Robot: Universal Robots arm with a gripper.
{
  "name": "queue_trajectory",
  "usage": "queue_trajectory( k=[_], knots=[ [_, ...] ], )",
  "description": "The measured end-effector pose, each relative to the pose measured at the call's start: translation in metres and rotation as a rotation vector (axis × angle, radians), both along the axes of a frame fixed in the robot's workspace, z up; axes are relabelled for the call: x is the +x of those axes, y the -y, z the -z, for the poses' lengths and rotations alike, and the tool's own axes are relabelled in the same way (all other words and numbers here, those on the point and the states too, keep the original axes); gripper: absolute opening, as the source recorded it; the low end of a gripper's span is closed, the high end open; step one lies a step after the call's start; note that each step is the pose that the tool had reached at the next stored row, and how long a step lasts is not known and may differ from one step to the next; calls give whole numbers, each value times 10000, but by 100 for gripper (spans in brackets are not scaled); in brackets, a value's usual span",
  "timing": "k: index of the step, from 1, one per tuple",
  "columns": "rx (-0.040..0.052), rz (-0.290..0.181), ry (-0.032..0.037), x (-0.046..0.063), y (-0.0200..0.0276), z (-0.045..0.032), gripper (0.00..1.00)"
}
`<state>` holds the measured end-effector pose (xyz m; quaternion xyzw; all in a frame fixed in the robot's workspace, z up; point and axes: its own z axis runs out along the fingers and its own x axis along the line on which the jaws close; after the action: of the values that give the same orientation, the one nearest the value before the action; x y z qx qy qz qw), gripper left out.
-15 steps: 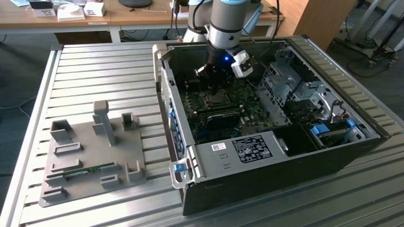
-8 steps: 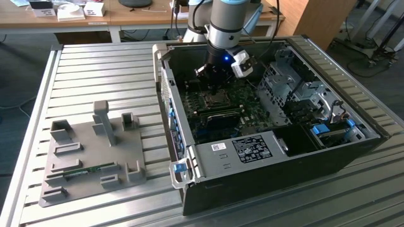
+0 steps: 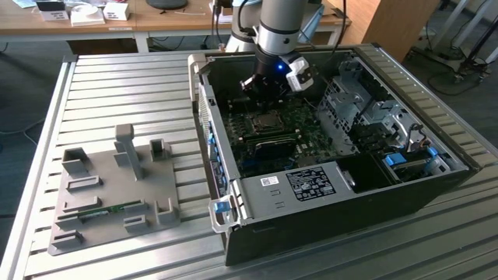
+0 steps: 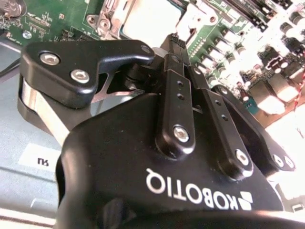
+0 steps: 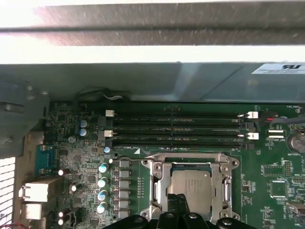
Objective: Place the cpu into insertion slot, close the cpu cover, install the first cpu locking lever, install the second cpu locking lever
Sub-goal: 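Install the first cpu locking lever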
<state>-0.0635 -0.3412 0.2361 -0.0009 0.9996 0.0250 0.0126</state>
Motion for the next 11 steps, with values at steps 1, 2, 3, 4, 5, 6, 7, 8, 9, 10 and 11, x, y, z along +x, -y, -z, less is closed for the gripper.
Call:
queue_trajectory(
  k=[1,2,3,4,5,6,7,8,9,10,11],
  knots=[
    [1,0,1,0,0,-17,11],
    [1,0,1,0,0,-29,11],
    [0,0,0,0,0,-37,11],
    [1,0,1,0,0,-39,11],
    [2,0,2,0,0,-39,11],
    [4,-1,3,1,-1,-39,11],
    [3,0,2,0,0,-40,11],
    [1,0,1,0,0,-41,11],
    [1,-1,1,0,0,-42,11],
    [1,-2,1,-1,0,-42,11],
    [0,0,0,-5,0,-42,11]
  ],
)
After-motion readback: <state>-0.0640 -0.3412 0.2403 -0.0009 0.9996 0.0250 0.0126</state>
